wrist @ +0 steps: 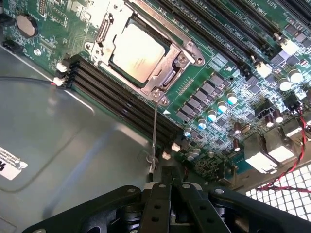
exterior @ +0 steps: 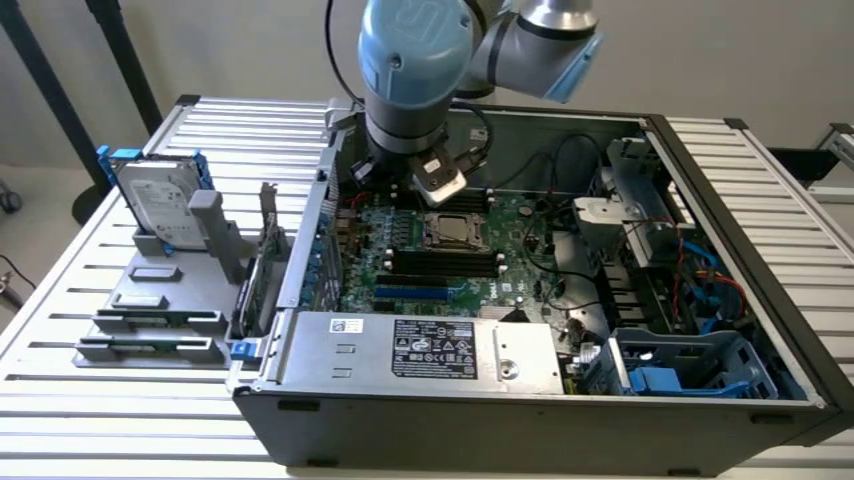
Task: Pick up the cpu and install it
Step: 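Install the first cpu locking lever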
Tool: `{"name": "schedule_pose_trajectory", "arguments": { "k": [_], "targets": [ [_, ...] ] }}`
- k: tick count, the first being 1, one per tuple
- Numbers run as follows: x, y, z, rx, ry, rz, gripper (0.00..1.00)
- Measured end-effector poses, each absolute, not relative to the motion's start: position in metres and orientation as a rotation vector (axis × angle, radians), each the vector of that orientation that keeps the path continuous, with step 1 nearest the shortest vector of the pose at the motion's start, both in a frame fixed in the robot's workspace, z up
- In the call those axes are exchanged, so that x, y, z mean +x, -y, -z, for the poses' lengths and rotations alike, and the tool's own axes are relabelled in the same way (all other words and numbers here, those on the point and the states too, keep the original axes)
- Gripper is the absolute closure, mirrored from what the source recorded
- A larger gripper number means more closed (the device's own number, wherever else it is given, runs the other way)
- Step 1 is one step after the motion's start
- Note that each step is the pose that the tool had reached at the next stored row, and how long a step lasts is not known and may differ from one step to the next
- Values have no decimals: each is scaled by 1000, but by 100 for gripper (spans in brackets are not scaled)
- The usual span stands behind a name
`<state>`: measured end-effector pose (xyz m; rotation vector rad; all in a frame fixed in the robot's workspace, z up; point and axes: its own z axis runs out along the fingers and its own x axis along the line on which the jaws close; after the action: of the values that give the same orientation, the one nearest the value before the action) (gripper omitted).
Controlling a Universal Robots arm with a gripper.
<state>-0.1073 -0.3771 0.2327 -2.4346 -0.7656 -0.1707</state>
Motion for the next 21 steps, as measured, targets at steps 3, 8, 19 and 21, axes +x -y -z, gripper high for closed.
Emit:
{"name": "schedule_pose_trajectory", "arguments": {
  "k": [3, 8, 19, 21],
  "targets": [
    [-106, 376, -232, -2437, 759, 173, 89],
    [-98, 376, -232, -2441, 748, 176, 89],
    [-69, 372, -232, -2446, 732, 181, 89],
    [-63, 372, -230, -2446, 731, 182, 89]
  ]
}}
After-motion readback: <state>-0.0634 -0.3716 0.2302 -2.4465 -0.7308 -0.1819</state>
